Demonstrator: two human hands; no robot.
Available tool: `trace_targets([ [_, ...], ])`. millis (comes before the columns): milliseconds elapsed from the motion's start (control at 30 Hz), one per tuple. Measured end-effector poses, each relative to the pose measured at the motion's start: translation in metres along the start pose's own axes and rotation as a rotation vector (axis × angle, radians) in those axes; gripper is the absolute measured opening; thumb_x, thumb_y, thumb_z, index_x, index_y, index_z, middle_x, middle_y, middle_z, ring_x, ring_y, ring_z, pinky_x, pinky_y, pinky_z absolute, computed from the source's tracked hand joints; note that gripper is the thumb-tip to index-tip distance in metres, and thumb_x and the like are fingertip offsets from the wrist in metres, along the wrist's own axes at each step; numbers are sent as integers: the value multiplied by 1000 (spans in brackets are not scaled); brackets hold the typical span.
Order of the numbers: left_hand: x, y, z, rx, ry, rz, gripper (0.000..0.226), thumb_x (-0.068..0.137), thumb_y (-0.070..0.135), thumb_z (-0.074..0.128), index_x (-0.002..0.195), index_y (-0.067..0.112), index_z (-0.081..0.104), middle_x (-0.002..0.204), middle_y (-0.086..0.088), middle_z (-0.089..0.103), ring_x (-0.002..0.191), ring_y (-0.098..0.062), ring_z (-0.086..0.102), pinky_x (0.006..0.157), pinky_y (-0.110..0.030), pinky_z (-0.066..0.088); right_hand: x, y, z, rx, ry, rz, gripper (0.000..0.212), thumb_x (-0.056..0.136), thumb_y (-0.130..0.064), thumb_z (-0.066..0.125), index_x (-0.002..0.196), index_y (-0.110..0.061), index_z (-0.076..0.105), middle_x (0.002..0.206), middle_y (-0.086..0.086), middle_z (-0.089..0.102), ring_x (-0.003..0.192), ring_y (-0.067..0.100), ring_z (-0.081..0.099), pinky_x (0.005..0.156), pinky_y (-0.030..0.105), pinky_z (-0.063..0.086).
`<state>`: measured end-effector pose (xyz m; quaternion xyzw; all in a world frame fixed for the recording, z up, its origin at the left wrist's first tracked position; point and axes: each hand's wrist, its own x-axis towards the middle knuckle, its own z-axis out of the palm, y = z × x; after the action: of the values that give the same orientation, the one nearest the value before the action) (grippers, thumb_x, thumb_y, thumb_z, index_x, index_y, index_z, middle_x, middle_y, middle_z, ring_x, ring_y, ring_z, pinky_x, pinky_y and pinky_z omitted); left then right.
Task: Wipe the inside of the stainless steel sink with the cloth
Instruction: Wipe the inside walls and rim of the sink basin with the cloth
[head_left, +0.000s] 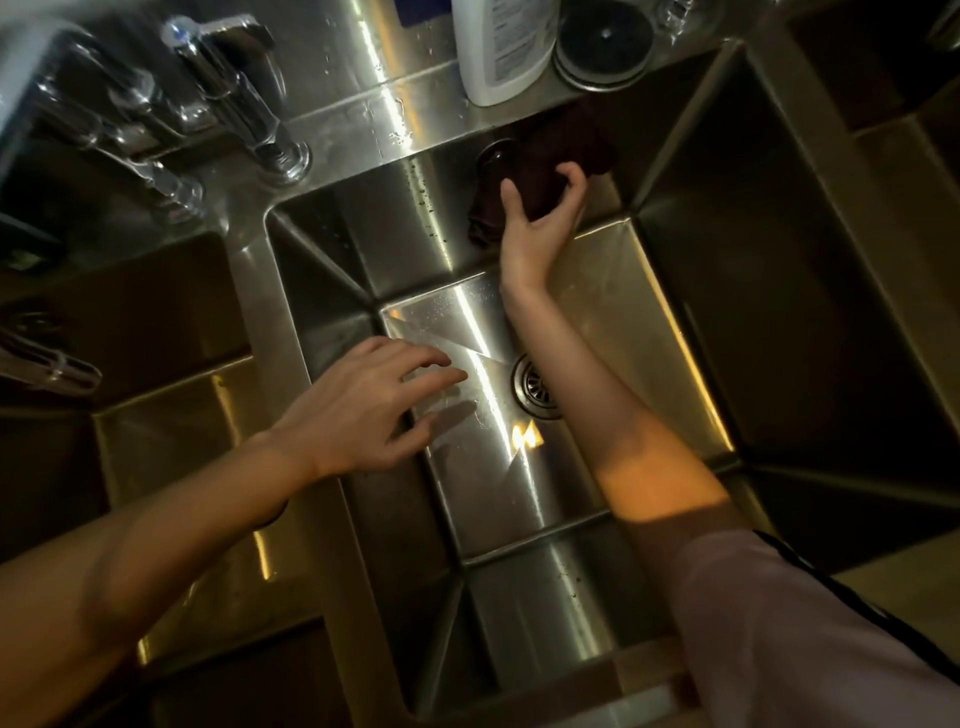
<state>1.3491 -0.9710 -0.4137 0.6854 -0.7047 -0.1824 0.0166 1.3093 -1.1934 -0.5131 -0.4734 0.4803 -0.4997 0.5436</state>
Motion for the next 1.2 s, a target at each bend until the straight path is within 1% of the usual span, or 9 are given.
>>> trace_targets([
  [67,1,0,-1,4,-7,1,52,90,44,40,132,18,57,126,-9,61,115,-23,56,99,-37,37,0,21,-2,-65,12,18,51,78,1,72,121,0,45,125,9,41,112,19,45,87,2,39],
  [167,2,-1,-3,18,-16,16,52,88,43,40,130,18,58,123,-10,61,112,-25,59,97,-41,42,2,56,-5,-202,18,104,52,77,-6,74,121,-3,46,128,16,46,116,27,47,99,23,39],
  [300,2,-3,-5,-17,-3,37,50,89,40,43,130,17,59,124,-8,61,112,-23,56,98,-39,41,7,98,-12,-379,5,189,51,74,-5,75,118,1,49,126,20,49,117,31,47,95,16,27],
  [433,1,-3,-5,-44,13,36,48,89,38,44,128,15,61,124,-9,61,111,-23,58,97,-41,42,6,116,-17,-430,-5,305,51,76,-4,74,119,0,48,129,19,47,117,31,49,91,20,34],
  [567,1,-2,-6,-40,6,24,48,89,38,44,128,15,61,123,-9,61,111,-23,58,96,-41,43,-1,102,-13,-429,46,242,48,78,-5,73,121,-1,51,129,18,48,116,31,49,90,20,35],
  [700,2,1,-7,-23,1,2,48,88,39,44,127,15,62,122,-9,62,110,-23,58,96,-40,43,-14,73,-10,-406,53,56,47,74,-8,76,117,-3,58,123,18,51,112,33,54,94,23,39],
  [833,2,2,-8,-6,-24,-24,50,89,40,43,130,17,60,123,-8,61,111,-23,57,96,-40,43,-26,34,-2,-308,58,-143,45,71,-10,79,112,-3,63,116,18,57,107,30,58,88,-1,32],
  [1033,1,3,-7,-7,-37,-37,50,90,41,43,132,20,57,124,-7,61,114,-22,56,98,-41,43,-44,-12,13,-224,57,-298,43,70,-11,82,110,-5,68,110,17,59,102,24,60,87,-1,35],
  [1200,0,1,-6,-29,-32,-34,49,90,41,42,131,20,58,123,-6,61,113,-22,56,98,-42,42,-52,-6,20,-348,48,-306,37,72,-14,81,106,-6,68,111,17,59,100,28,62,85,2,38],
])
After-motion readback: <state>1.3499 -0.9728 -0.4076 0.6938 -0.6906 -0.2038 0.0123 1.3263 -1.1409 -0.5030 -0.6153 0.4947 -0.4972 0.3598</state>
